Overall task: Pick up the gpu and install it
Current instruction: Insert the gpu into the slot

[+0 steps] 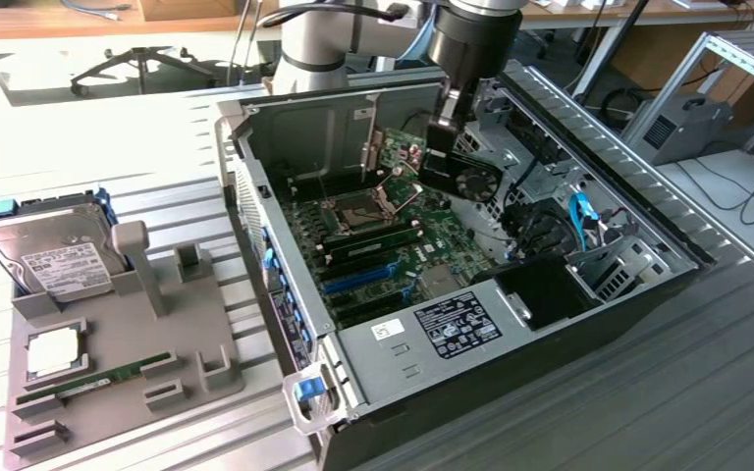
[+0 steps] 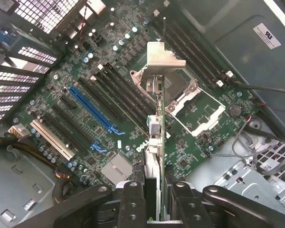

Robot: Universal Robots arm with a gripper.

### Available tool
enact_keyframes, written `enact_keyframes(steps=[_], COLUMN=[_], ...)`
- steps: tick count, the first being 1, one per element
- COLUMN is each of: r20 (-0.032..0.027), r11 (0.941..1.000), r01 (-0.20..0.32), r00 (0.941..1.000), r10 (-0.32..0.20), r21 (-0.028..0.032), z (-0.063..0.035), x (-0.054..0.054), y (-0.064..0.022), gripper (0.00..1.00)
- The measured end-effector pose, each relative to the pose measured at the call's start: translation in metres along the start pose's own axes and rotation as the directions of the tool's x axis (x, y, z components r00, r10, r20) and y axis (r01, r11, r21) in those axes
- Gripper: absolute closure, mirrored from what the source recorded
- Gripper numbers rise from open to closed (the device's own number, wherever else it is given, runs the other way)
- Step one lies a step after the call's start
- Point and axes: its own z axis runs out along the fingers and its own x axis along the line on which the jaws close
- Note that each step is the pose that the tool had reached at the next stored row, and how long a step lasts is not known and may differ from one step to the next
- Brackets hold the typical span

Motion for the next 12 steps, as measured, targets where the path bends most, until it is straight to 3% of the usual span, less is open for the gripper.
enact_keyframes(steps=[12], r20=[0.0031], r11=[0.9975], r01=[0.07], r00=[0.9975], r10=[-0.07], r21=[0.0004], z=[0.0], x=[0.0], y=[0.0], gripper=[0.74])
